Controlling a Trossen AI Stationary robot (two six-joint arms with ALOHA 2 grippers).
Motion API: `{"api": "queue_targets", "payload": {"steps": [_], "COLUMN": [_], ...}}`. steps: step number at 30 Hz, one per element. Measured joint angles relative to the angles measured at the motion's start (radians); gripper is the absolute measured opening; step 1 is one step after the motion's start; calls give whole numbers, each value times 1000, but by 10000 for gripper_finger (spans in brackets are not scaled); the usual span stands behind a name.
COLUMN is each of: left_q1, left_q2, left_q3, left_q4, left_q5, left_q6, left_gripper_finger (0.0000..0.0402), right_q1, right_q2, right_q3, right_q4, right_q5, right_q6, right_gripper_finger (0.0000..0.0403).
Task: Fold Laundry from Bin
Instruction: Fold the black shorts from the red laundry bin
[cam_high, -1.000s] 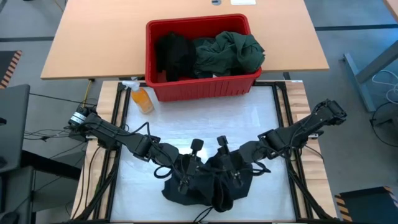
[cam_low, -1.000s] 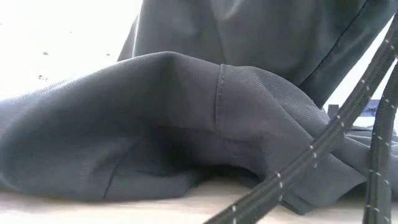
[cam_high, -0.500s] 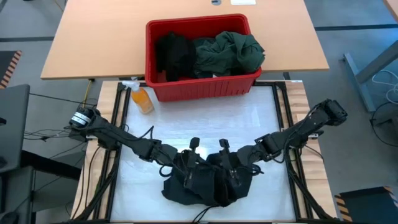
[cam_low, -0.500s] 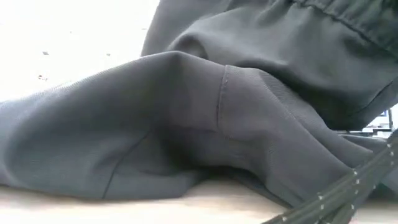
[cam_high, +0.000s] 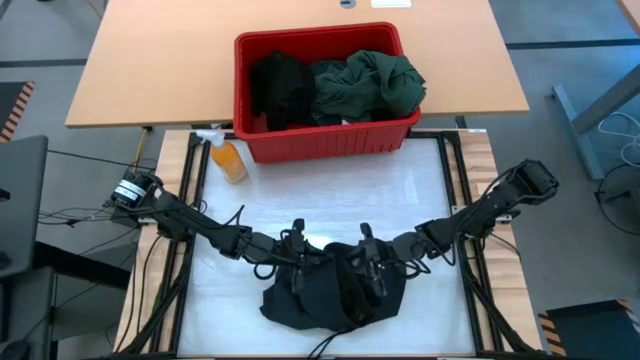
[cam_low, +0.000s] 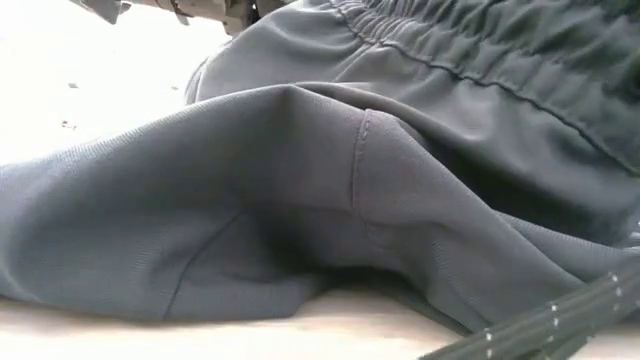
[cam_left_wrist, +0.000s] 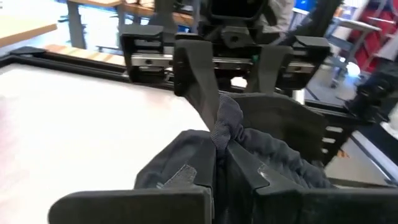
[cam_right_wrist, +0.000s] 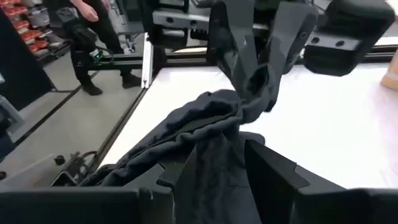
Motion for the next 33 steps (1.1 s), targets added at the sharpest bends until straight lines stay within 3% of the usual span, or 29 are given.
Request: {"api": "queue_targets", "payload": {"steps": [8, 17, 24, 33], "left_q1": [23, 53, 93, 176], "left_q2": [0, -2, -2, -13], "left_q3": [0, 0, 0, 0], "left_q4": [-14, -103, -124, -112], "left_q5": [-24, -1, 152, 454], "left_q6": [-56, -57, -52, -67], "left_gripper_finger": [38, 132, 198, 208], "right_q1": [-32, -36, -43, -42], "right_q2": [1, 2, 2, 2], "right_q3": [0, -1, -1, -1], "right_q4": [25, 19, 20, -7], "right_q5": [-1, -4, -8, -7], "right_q6": [-11, -17, -33, -28], "right_gripper_finger": [164, 164, 164, 164]}}
